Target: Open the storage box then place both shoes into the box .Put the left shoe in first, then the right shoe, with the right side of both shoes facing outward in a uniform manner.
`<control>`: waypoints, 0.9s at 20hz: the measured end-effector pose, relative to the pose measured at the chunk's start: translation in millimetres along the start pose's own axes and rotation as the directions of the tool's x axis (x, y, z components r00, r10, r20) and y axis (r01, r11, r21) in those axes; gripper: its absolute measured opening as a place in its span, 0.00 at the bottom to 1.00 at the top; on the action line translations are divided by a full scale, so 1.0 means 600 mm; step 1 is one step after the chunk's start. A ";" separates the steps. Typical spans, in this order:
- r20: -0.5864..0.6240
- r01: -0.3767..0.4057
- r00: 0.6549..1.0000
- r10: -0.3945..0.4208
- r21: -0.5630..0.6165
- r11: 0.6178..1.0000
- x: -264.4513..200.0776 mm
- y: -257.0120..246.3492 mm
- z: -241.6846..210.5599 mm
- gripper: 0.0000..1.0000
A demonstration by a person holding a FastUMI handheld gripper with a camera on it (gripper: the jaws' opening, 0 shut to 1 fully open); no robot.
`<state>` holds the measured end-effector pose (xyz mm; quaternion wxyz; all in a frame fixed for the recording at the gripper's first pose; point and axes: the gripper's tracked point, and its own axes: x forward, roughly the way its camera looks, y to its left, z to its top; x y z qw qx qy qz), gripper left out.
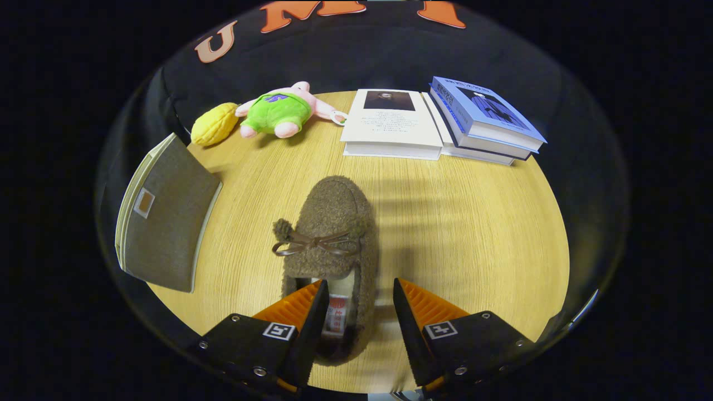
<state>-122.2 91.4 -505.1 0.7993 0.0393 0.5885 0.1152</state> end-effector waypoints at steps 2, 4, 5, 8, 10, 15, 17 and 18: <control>0.019 0.001 1.000 -0.001 0.010 1.000 0.016 -0.002 0.013 0.61; 0.020 -0.002 1.000 0.002 0.018 1.000 0.030 -0.001 0.012 0.52; 0.016 0.004 1.000 -0.004 0.024 1.000 0.039 -0.002 0.010 0.50; 0.014 0.018 1.000 -0.019 0.068 0.998 0.050 0.001 0.008 0.26; 0.004 0.036 0.999 -0.037 0.093 0.995 0.050 -0.001 0.007 0.15; -0.031 0.048 0.999 -0.044 0.147 0.988 0.025 0.010 0.006 0.05; -0.017 0.037 0.999 -0.035 0.155 0.987 0.004 0.027 0.018 0.05; -0.012 0.035 0.999 -0.033 0.168 0.985 -0.008 0.036 0.023 0.05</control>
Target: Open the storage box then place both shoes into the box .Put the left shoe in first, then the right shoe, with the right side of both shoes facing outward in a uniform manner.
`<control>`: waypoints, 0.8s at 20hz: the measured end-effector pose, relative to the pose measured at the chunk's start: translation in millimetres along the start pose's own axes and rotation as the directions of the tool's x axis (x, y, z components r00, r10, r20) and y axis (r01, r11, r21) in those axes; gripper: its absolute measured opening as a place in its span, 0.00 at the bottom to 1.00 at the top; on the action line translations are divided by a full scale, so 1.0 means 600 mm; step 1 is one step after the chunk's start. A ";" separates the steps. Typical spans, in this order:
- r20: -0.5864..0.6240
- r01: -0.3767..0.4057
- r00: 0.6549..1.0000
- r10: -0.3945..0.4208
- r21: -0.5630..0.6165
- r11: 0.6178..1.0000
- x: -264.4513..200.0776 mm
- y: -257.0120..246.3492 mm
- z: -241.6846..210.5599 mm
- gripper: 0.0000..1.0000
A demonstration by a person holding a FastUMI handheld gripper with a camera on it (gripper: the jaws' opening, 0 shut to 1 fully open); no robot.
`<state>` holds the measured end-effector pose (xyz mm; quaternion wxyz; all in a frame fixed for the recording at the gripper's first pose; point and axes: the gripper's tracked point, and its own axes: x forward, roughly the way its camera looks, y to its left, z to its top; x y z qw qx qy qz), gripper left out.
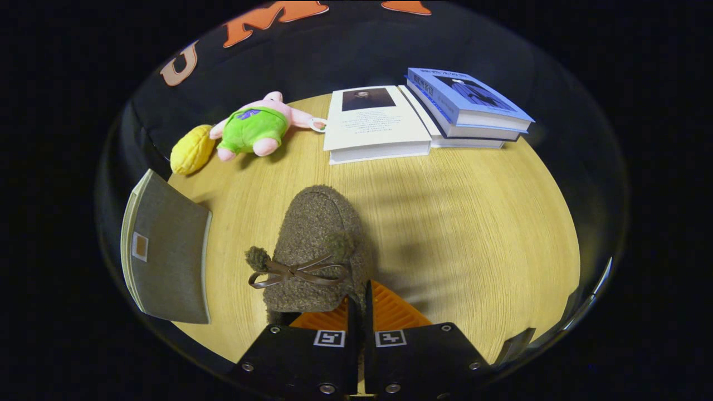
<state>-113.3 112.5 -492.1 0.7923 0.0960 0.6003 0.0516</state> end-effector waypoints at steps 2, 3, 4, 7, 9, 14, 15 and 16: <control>-0.036 -0.037 0.999 0.038 0.042 0.998 -0.019 0.034 -0.011 0.05; -0.042 -0.061 0.997 0.064 0.065 0.996 -0.028 0.055 -0.012 0.06; -0.045 -0.075 0.996 0.079 0.084 0.994 -0.035 0.071 -0.011 0.06; -0.021 -0.095 0.995 0.097 0.081 0.992 -0.069 0.112 0.009 0.05; -0.002 -0.104 0.995 0.105 0.066 0.992 -0.096 0.141 0.026 0.05; 0.025 -0.152 0.988 0.151 0.025 0.988 -0.146 0.240 0.061 0.05; 0.030 -0.162 0.986 0.161 0.019 0.987 -0.155 0.261 0.066 0.05; 0.037 -0.175 0.984 0.174 0.011 0.985 -0.165 0.284 0.073 0.05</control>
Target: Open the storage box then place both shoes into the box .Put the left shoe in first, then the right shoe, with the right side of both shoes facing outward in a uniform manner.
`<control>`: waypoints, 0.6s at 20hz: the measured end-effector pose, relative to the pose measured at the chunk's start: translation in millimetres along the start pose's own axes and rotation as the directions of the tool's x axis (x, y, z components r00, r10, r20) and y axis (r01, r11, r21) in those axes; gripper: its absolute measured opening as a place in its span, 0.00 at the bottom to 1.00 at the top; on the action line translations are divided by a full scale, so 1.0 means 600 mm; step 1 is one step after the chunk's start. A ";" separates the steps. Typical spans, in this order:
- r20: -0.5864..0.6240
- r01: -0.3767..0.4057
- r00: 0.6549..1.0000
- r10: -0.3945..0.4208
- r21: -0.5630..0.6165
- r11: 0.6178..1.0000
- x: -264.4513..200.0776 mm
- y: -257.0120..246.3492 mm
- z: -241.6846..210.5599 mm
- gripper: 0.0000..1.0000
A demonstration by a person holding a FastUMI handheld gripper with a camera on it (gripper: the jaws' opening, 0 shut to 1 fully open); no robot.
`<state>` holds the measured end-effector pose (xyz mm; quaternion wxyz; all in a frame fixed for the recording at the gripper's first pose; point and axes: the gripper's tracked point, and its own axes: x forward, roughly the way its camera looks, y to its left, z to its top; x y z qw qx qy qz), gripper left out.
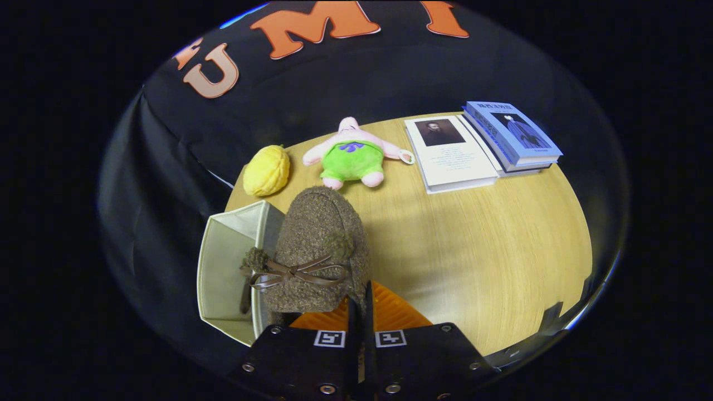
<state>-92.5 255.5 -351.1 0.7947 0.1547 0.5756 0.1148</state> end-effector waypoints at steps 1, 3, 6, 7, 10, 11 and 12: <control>0.009 -0.016 1.000 0.016 -0.010 1.000 -0.008 0.027 0.006 0.05; 0.024 -0.048 0.999 0.049 -0.033 0.998 -0.018 0.079 0.018 0.05; 0.038 -0.083 0.996 0.085 -0.063 0.995 -0.020 0.151 0.030 0.05; 0.037 -0.091 0.995 0.093 -0.070 0.993 -0.016 0.171 0.032 0.05; 0.024 -0.092 0.995 0.094 -0.075 0.993 0.001 0.218 0.025 0.05; 0.018 -0.091 0.996 0.092 -0.082 0.992 0.009 0.229 0.021 0.05; 0.014 -0.085 0.996 0.087 -0.085 0.993 0.017 0.239 0.017 0.05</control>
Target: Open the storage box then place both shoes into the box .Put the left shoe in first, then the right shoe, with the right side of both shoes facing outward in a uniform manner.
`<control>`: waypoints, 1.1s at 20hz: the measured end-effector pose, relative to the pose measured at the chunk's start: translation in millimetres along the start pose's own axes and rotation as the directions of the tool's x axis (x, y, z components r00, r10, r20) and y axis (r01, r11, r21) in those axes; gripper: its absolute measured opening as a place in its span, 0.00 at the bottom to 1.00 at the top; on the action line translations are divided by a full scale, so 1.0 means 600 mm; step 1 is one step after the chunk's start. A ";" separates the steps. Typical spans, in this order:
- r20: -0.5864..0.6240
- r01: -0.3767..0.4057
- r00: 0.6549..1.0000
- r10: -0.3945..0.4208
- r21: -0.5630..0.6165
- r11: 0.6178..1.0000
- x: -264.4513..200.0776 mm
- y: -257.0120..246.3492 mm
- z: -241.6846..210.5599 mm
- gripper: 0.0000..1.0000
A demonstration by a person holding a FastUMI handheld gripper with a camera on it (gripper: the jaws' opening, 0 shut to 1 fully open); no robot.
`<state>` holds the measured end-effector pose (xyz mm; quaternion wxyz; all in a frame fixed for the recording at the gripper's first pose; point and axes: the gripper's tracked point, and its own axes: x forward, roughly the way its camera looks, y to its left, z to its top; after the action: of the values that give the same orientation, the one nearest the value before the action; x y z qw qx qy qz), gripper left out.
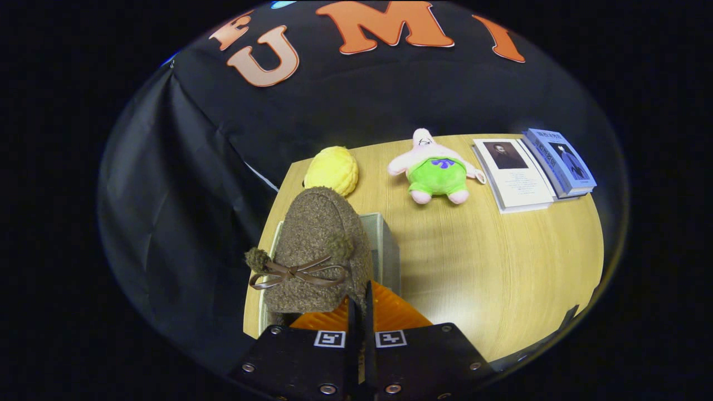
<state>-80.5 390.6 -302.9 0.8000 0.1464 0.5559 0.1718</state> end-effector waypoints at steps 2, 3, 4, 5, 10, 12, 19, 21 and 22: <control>-0.008 0.015 1.000 -0.015 -0.007 1.000 0.018 0.015 -0.007 0.05; -0.010 0.024 1.000 -0.024 -0.006 1.000 0.028 0.020 -0.011 0.06; -0.018 0.032 0.999 -0.032 -0.001 0.999 0.036 0.024 -0.018 0.05; -0.032 0.039 0.999 -0.039 0.006 0.999 0.043 0.028 -0.026 0.05; -0.071 0.093 0.993 -0.091 0.021 0.995 0.070 0.016 -0.054 0.10; -0.105 0.109 0.989 -0.106 0.029 0.994 0.075 0.011 -0.069 0.19; -0.029 0.008 1.000 -0.008 -0.006 1.000 0.020 0.030 -0.021 0.62; 0.026 0.008 1.000 -0.007 -0.035 0.999 -0.006 0.014 0.006 0.69; 0.052 0.012 0.999 -0.009 -0.053 0.999 -0.020 0.005 0.020 0.73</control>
<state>-73.5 387.4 -287.8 0.8186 0.1268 0.5310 0.1784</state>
